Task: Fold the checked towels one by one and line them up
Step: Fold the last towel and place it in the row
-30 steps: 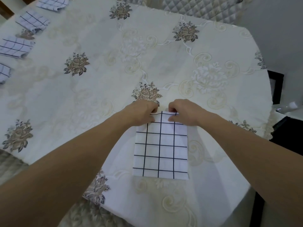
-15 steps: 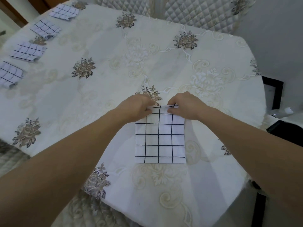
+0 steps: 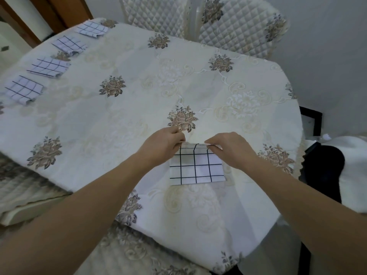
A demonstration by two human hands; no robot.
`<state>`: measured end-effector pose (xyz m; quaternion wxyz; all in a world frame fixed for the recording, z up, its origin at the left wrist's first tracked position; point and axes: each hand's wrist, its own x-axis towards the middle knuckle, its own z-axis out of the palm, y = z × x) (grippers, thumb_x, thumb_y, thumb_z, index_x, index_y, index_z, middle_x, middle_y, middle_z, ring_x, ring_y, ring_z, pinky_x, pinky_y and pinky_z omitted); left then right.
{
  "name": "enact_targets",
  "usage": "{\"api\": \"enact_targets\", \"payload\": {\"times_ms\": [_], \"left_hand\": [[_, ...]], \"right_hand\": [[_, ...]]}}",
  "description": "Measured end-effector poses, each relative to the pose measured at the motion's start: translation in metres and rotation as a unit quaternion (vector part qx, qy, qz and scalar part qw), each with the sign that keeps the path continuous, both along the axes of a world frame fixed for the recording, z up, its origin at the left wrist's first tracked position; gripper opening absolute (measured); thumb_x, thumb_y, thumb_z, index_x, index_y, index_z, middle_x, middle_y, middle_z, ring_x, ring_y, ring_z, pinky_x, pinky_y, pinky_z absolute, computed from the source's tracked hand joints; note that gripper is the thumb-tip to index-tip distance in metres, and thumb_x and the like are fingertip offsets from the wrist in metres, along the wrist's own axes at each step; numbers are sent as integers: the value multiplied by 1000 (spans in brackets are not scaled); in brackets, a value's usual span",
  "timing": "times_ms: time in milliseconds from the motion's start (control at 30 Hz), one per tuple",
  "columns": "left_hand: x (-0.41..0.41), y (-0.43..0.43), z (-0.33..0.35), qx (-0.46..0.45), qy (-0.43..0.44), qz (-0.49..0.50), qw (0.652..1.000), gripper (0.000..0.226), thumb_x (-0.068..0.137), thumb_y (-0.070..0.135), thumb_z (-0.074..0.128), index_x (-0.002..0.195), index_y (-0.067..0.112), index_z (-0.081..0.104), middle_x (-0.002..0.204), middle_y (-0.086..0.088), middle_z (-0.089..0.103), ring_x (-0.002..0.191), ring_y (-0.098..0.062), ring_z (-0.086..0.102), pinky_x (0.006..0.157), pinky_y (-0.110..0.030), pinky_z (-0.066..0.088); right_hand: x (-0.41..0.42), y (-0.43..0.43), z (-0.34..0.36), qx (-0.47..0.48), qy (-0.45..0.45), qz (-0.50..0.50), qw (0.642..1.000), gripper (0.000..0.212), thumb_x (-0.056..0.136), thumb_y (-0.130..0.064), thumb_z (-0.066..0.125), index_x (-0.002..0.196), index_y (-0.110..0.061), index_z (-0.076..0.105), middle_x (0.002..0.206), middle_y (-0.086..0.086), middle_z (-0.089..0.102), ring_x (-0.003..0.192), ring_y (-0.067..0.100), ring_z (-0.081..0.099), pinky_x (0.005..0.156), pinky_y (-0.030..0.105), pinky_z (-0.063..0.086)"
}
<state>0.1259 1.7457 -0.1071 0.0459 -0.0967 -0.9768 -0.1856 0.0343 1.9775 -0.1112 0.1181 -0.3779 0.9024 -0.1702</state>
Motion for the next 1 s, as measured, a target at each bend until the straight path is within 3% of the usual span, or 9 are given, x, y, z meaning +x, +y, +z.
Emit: {"api": "enact_targets", "payload": {"times_ms": [200, 367, 467, 567, 700, 867, 1000], "left_hand": [[32, 9, -23, 1, 8, 0, 1000, 16, 81, -2, 71, 95, 6, 69, 87, -8, 61, 73, -30, 58, 54, -40, 51], [51, 18, -45, -35, 6, -5, 999, 21, 71, -4, 75, 88, 6, 66, 84, -9, 60, 69, -30, 55, 48, -35, 46], [59, 24, -57, -55, -1, -6, 998, 28, 61, -5, 77, 82, 7, 63, 81, -8, 59, 68, -30, 54, 49, -32, 41], [68, 27, -72, -67, -3, -3, 998, 28, 60, -2, 73, 84, 6, 62, 83, -10, 58, 70, -31, 53, 51, -37, 45], [78, 28, -83, -68, -1, 11, 998, 25, 75, 20, 53, 94, 7, 64, 94, -10, 60, 82, -30, 55, 62, -39, 47], [81, 26, -86, -73, -12, 19, 997, 38, 84, 45, 59, 105, 13, 63, 112, -6, 59, 100, -27, 57, 83, -41, 46], [73, 27, -85, -105, -10, 8, 994, 59, 83, 53, 62, 129, 15, 57, 141, -10, 51, 129, -28, 49, 110, -43, 37]], "right_hand": [[30, 20, -33, -54, 30, -2, 998, 25, 96, -19, 63, 119, -23, 73, 124, -3, 70, 114, 23, 65, 87, 36, 53], [53, 32, -68, -116, 76, 3, 990, 33, 78, -3, 79, 108, -18, 77, 114, -3, 74, 106, 23, 69, 78, 41, 61], [60, 37, -88, -141, 94, 12, 985, 43, 67, 2, 85, 107, -13, 78, 114, -1, 74, 106, 26, 69, 88, 37, 56], [65, 42, -103, -148, 88, 3, 985, 45, 67, 0, 87, 109, -11, 77, 117, 1, 73, 111, 27, 67, 94, 36, 51], [67, 45, -113, -154, 80, 14, 985, 43, 70, -3, 87, 111, -9, 75, 121, 3, 71, 117, 29, 63, 94, 43, 55], [66, 52, -113, -163, 81, 11, 983, 35, 83, -19, 71, 116, -7, 72, 127, 4, 67, 125, 26, 57, 100, 43, 51], [66, 56, -114, -166, 60, 9, 984, 43, 88, -32, 60, 121, -6, 69, 134, 7, 62, 131, 27, 52, 104, 46, 48]]}}
